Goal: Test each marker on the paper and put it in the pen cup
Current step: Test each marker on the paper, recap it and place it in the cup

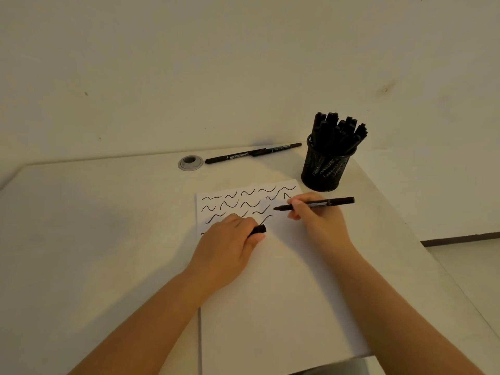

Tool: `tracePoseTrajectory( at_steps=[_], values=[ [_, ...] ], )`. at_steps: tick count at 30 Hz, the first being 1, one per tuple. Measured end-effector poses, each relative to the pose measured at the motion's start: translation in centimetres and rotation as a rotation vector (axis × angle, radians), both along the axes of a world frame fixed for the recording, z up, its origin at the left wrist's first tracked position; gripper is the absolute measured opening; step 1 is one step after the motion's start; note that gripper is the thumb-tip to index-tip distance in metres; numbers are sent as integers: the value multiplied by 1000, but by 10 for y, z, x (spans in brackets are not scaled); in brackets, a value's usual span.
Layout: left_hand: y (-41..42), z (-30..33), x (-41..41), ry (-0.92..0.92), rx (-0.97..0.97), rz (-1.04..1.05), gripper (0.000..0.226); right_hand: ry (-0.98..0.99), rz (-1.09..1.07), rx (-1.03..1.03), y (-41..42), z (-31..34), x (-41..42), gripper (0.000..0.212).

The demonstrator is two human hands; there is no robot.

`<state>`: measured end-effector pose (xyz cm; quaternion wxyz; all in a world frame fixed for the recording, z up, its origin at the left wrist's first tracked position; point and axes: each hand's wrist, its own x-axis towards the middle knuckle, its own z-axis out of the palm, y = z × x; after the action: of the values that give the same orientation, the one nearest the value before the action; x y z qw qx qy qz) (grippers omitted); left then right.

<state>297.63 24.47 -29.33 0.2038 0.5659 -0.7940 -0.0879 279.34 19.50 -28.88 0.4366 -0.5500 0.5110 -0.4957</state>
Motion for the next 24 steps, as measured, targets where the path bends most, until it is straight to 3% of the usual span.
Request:
tracePoseTrajectory(
  at_steps=[4,12,16,24],
  values=[
    [0,-4,4,35,-2,7,61,39,-97,-18,-5,-9,-17,16],
    [2,-4,5,86,49,41,69,146,114,-51,1,-7,-9,16],
    [3,-2,5,111,60,41,69,191,-17,-24,0,-9,-13,18],
    [3,-3,5,129,82,53,49,312,-289,-99,-1,-4,-28,13]
  ],
)
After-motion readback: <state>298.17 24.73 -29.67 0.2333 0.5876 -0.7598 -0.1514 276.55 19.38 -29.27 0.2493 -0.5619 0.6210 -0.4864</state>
